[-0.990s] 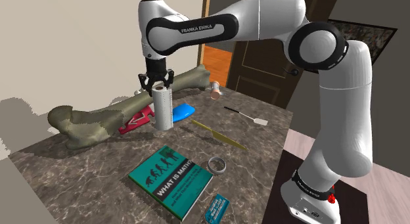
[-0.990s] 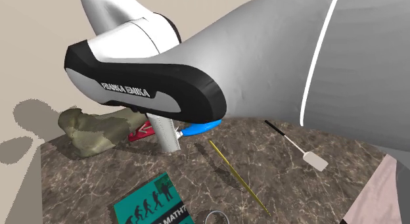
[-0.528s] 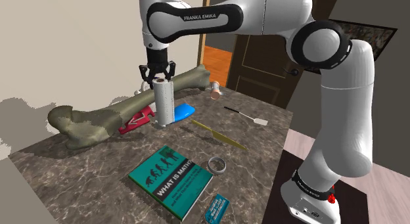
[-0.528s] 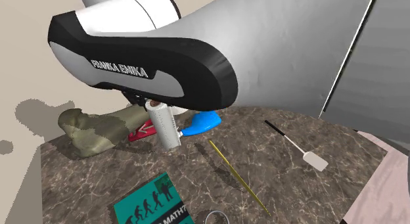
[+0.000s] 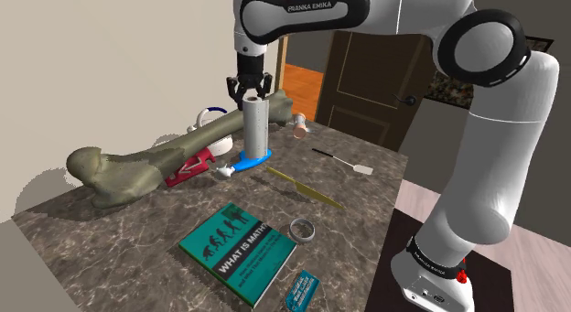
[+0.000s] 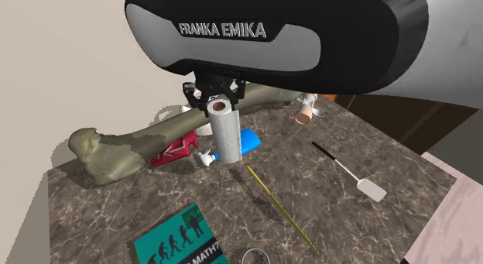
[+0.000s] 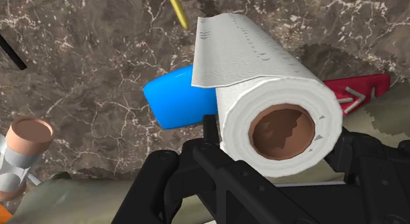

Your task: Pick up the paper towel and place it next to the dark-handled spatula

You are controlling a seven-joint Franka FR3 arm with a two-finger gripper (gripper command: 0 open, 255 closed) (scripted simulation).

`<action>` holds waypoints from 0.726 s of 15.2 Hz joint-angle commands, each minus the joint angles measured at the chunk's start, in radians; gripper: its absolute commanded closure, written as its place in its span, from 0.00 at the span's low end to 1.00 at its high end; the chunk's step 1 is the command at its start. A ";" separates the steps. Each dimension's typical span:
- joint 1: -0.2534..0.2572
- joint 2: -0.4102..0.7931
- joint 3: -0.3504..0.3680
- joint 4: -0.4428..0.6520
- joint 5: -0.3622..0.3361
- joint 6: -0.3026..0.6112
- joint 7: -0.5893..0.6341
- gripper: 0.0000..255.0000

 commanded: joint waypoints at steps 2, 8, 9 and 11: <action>-0.044 -0.083 -0.019 -0.088 0.022 0.012 -0.065 1.00; -0.120 -0.190 -0.072 -0.172 0.051 0.001 -0.198 1.00; -0.132 -0.205 -0.082 -0.181 0.054 -0.002 -0.221 1.00; -0.155 -0.231 -0.103 -0.196 0.060 -0.011 -0.266 1.00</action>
